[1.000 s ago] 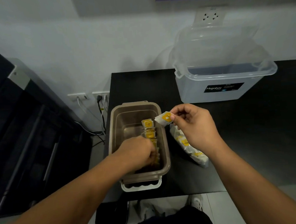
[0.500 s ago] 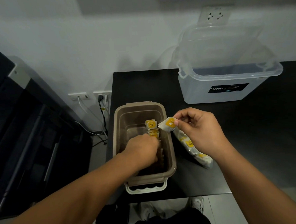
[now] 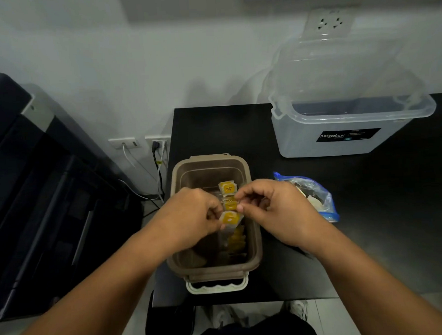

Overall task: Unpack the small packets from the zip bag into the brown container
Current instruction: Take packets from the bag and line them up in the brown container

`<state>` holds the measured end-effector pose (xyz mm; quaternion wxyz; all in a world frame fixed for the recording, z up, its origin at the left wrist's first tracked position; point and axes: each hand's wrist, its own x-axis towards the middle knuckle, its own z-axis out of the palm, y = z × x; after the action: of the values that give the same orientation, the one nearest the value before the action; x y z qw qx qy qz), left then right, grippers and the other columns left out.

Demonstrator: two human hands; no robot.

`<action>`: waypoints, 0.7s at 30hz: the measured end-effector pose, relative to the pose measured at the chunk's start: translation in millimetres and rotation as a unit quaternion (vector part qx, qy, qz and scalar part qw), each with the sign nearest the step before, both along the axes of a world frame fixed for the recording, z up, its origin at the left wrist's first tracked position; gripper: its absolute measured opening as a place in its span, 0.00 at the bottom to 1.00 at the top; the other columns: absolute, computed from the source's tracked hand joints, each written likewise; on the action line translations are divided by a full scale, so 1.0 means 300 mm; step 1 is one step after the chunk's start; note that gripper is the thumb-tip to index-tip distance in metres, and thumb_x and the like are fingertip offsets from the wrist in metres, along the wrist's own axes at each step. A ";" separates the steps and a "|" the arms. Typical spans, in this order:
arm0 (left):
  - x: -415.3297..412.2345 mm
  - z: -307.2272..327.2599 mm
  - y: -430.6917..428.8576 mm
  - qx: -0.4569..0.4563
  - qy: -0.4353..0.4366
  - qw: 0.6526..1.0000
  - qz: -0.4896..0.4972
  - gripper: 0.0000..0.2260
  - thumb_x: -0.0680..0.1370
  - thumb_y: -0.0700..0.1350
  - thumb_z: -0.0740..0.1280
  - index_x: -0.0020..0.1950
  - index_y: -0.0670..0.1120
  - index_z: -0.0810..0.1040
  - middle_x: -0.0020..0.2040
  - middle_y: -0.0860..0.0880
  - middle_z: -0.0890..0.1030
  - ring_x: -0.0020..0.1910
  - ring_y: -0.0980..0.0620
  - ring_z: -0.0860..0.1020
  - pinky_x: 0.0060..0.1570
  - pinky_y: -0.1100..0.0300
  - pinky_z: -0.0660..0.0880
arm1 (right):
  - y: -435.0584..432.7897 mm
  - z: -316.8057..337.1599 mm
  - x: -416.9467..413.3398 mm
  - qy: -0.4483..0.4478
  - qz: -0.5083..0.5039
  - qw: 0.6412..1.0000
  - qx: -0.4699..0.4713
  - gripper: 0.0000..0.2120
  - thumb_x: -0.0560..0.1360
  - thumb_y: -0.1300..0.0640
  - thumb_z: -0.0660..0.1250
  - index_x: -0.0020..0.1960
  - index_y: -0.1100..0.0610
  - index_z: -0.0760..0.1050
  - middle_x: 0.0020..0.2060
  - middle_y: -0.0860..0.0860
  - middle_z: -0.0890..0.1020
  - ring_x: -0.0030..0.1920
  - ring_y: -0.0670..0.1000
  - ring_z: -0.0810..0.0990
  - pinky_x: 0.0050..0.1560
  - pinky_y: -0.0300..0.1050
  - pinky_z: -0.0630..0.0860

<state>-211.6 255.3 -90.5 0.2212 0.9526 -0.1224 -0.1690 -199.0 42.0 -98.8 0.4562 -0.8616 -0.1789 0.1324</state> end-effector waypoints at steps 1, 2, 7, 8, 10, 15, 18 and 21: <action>0.000 -0.012 0.003 0.030 0.016 0.999 -0.015 0.03 0.74 0.51 0.76 0.44 0.54 0.84 0.36 0.59 0.80 0.37 0.63 0.78 0.39 0.66 0.72 | -0.005 -0.005 0.005 -0.009 -0.019 1.000 -0.003 0.09 0.76 0.56 0.74 0.54 0.46 0.83 0.46 0.42 0.81 0.46 0.43 0.80 0.47 0.35 0.78; 0.001 -0.023 0.003 0.059 0.038 0.997 -0.031 0.02 0.74 0.50 0.76 0.44 0.54 0.85 0.37 0.59 0.80 0.38 0.62 0.79 0.40 0.65 0.73 | -0.011 -0.012 0.013 -0.022 -0.039 0.999 -0.012 0.09 0.76 0.55 0.74 0.55 0.45 0.82 0.47 0.41 0.80 0.46 0.44 0.79 0.47 0.35 0.77; 0.008 -0.100 -0.025 0.182 0.117 0.968 -0.129 0.03 0.73 0.42 0.71 0.43 0.49 0.83 0.39 0.53 0.81 0.41 0.51 0.80 0.41 0.57 0.76 | -0.024 -0.051 0.044 -0.008 -0.083 0.994 -0.073 0.17 0.76 0.51 0.74 0.63 0.41 0.76 0.58 0.39 0.71 0.55 0.42 0.75 0.59 0.42 0.77; 0.010 -0.111 -0.036 0.190 0.129 0.964 -0.136 0.04 0.72 0.41 0.70 0.42 0.49 0.83 0.40 0.52 0.81 0.41 0.49 0.80 0.41 0.57 0.76 | -0.025 -0.060 0.046 0.000 -0.086 0.993 -0.079 0.20 0.75 0.50 0.75 0.65 0.41 0.74 0.60 0.41 0.70 0.58 0.43 0.74 0.62 0.43 0.76; 0.015 -0.125 -0.060 0.198 0.155 0.957 -0.146 0.05 0.73 0.39 0.70 0.42 0.50 0.82 0.43 0.49 0.82 0.42 0.47 0.80 0.42 0.56 0.75 | -0.023 -0.081 0.047 0.011 -0.093 0.993 -0.076 0.25 0.75 0.51 0.75 0.69 0.42 0.72 0.63 0.43 0.68 0.60 0.44 0.74 0.63 0.43 0.74; 0.012 -0.184 -0.110 0.206 0.181 0.950 -0.147 0.04 0.76 0.41 0.70 0.47 0.49 0.84 0.47 0.46 0.83 0.46 0.44 0.81 0.45 0.53 0.78 | -0.018 -0.116 0.061 0.054 -0.092 0.993 -0.054 0.29 0.76 0.51 0.75 0.73 0.44 0.67 0.60 0.45 0.72 0.51 0.44 0.75 0.58 0.49 0.79; 0.002 -0.217 -0.133 0.232 0.173 0.947 -0.140 0.05 0.77 0.42 0.69 0.51 0.46 0.82 0.51 0.43 0.82 0.50 0.42 0.81 0.41 0.52 0.74 | -0.019 -0.122 0.068 0.077 -0.080 0.993 -0.044 0.29 0.77 0.51 0.74 0.74 0.43 0.66 0.57 0.45 0.74 0.47 0.45 0.77 0.53 0.49 0.81; 0.009 -0.233 -0.137 0.219 0.191 0.950 -0.111 0.06 0.76 0.41 0.70 0.52 0.43 0.81 0.52 0.40 0.82 0.50 0.41 0.81 0.43 0.52 0.75 | -0.021 -0.124 0.069 0.084 -0.077 0.993 -0.038 0.28 0.77 0.51 0.73 0.73 0.43 0.66 0.55 0.43 0.74 0.45 0.45 0.78 0.49 0.45 0.79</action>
<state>-208.9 214.1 -160.3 0.0060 0.9078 -0.1431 -0.3942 -178.4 35.6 -136.0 0.4452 -0.8754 -0.0678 0.1756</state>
